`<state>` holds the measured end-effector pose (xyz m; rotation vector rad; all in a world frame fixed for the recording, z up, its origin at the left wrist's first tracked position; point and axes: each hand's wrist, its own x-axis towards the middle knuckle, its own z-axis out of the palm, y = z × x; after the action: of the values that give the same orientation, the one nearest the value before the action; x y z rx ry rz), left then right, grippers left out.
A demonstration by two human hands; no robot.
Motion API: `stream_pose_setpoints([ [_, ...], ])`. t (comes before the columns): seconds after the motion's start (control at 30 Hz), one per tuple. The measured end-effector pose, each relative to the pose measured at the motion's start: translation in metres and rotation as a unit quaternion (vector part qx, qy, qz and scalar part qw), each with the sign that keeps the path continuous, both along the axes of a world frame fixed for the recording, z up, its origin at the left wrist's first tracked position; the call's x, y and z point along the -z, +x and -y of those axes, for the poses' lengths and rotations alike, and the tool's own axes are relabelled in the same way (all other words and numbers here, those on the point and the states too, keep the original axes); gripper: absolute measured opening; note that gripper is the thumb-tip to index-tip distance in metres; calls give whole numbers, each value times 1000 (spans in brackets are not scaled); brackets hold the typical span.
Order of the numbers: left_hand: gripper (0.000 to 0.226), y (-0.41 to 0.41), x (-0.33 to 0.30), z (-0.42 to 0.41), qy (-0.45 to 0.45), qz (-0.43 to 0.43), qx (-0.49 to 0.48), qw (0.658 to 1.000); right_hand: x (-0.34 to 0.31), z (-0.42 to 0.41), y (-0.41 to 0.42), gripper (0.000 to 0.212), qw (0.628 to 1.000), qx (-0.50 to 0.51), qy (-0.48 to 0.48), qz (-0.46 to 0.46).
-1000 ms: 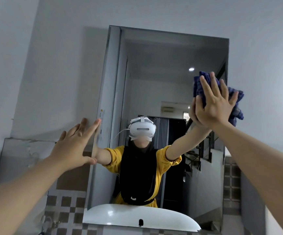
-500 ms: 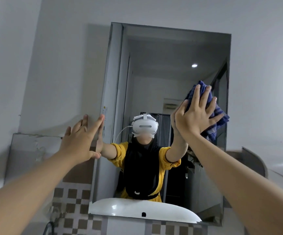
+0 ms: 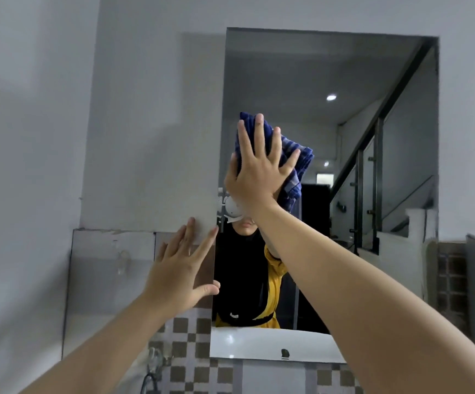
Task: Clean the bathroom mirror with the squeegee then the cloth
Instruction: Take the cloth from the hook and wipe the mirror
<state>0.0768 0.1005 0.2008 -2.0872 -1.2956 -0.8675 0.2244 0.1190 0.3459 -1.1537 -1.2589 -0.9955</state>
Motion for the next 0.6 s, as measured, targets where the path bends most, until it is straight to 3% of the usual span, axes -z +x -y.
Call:
stream_pose_setpoints([
  [0.2, 110, -4, 10, -8, 24, -1, 19, 1000, 10, -5, -3, 56, 987, 14, 20, 157],
  [0.37, 104, -5, 15, -12, 19, 5, 25, 1000, 27, 2, 38, 57, 946, 48, -10, 321],
  [0.47, 98, -5, 18, -14, 7, 19, 25, 999, 35, 7, 72, 58, 934, 72, -8, 349],
  [0.6, 97, -1, 20, -13, -28, 21, 4, 999, 41, 13, 121, 59, 943, 92, 10, 321],
])
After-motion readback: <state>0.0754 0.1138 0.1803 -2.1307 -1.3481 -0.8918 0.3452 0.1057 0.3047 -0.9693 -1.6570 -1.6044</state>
